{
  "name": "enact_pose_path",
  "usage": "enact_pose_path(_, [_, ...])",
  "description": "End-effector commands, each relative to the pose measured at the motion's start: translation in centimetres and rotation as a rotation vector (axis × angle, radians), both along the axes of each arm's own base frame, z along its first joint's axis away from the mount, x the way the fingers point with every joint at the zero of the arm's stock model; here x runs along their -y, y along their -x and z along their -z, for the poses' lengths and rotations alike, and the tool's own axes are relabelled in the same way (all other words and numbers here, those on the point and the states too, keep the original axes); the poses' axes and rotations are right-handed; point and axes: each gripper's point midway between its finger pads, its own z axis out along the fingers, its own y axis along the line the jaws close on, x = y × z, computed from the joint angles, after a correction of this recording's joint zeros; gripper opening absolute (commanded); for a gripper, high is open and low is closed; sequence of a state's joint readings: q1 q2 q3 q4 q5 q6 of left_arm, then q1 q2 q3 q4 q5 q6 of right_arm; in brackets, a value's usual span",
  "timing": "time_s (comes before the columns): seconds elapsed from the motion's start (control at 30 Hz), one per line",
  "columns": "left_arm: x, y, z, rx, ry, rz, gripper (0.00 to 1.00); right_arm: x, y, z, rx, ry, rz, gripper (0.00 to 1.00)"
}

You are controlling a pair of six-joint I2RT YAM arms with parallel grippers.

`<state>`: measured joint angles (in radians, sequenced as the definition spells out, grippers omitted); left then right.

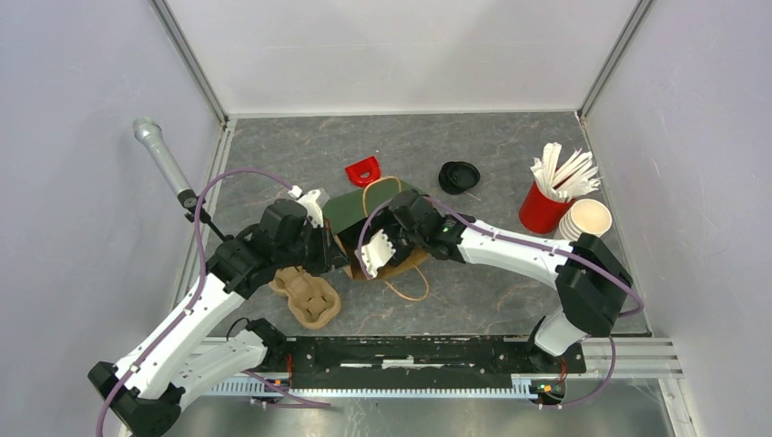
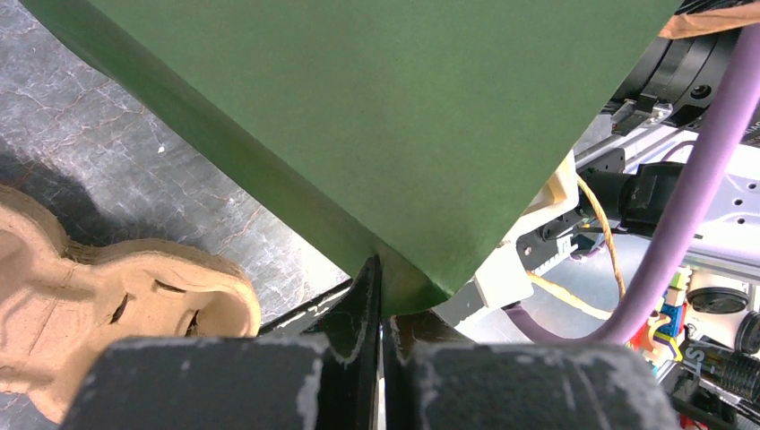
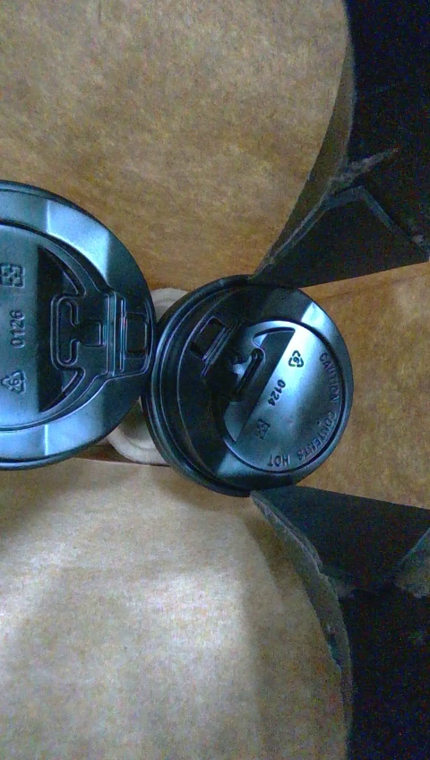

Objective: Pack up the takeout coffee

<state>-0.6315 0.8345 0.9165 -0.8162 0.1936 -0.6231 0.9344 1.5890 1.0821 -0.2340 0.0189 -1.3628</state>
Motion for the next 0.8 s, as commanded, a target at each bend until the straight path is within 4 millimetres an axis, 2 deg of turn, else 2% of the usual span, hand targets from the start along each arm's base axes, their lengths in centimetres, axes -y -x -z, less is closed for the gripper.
enact_pose_path(0.0, [0.80, 0.13, -1.20, 0.015, 0.063, 0.011, 0.02, 0.13, -0.25, 1.22, -0.016, 0.007, 0.003, 0.48])
enact_pose_path(0.4, [0.85, 0.10, -1.30, 0.013, 0.066, 0.009, 0.02, 0.23, -0.26, 2.14, -0.024, 0.018, 0.003, 0.48])
enact_pose_path(0.77, [0.84, -0.12, -1.51, 0.015, 0.058, 0.005, 0.02, 0.14, -0.68, 1.55, -0.009, -0.004, 0.021, 0.51])
